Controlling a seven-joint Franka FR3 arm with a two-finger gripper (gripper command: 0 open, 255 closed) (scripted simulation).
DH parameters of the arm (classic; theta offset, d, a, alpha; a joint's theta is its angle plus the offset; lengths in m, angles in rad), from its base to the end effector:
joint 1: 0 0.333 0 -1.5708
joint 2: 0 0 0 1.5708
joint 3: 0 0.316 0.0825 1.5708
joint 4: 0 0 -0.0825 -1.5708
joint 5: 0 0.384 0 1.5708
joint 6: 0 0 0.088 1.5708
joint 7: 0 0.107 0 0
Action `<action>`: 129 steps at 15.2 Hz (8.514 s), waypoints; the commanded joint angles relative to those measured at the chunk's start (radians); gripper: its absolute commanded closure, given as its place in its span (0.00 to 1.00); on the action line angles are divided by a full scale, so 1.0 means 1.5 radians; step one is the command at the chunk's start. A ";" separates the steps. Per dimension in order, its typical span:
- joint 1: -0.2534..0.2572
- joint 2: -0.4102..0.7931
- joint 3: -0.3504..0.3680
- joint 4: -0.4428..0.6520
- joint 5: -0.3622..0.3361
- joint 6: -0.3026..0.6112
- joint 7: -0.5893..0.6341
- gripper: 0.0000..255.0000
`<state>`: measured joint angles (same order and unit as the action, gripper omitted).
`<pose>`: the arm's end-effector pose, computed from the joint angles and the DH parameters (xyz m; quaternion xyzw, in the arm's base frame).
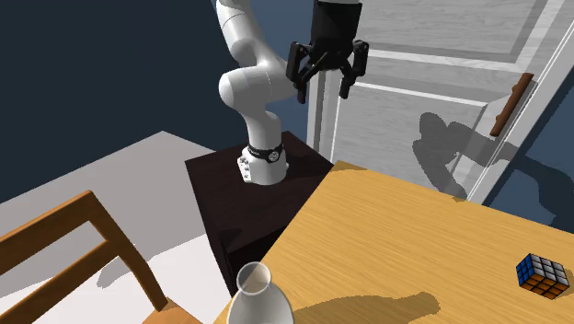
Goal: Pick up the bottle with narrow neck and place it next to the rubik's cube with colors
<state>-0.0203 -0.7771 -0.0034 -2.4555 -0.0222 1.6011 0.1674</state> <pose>0.3072 -0.0098 0.5435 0.9948 -0.0940 -0.0378 0.0126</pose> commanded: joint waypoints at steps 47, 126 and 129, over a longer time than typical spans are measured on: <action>-0.089 0.632 -0.226 0.334 0.021 0.243 -0.360 1.00; 0.019 0.565 -0.163 0.714 0.020 -0.204 -0.185 1.00; 0.045 0.550 -0.141 0.671 0.023 -0.175 -0.137 1.00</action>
<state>0.0335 0.0594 -0.2258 -1.4260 0.0120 1.3256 -0.0647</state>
